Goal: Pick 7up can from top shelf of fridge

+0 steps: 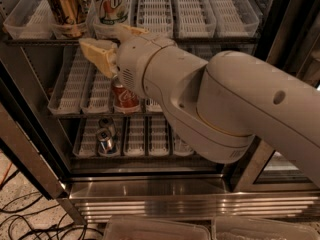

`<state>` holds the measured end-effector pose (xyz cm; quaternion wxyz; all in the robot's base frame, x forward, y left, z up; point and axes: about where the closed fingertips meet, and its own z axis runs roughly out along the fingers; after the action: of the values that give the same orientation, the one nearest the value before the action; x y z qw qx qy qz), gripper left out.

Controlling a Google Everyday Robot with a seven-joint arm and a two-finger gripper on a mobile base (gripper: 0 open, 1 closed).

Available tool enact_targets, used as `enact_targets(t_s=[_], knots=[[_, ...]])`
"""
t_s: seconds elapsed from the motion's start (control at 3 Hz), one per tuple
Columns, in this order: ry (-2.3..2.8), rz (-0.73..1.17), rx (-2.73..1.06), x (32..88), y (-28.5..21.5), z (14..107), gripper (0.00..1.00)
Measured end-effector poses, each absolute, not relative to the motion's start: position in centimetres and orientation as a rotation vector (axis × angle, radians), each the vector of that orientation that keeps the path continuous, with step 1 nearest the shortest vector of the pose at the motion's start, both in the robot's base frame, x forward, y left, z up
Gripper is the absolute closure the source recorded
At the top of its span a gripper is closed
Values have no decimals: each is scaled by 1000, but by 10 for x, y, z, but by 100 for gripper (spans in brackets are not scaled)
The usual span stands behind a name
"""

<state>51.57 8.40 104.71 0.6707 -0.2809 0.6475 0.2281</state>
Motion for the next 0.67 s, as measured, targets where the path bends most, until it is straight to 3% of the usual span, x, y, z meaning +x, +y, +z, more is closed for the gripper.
enact_targets(t_s=[0.33,0.67], knots=[[1459,514,-633,516,84,1047,42],[1459,514,-633,516,84,1047,26]])
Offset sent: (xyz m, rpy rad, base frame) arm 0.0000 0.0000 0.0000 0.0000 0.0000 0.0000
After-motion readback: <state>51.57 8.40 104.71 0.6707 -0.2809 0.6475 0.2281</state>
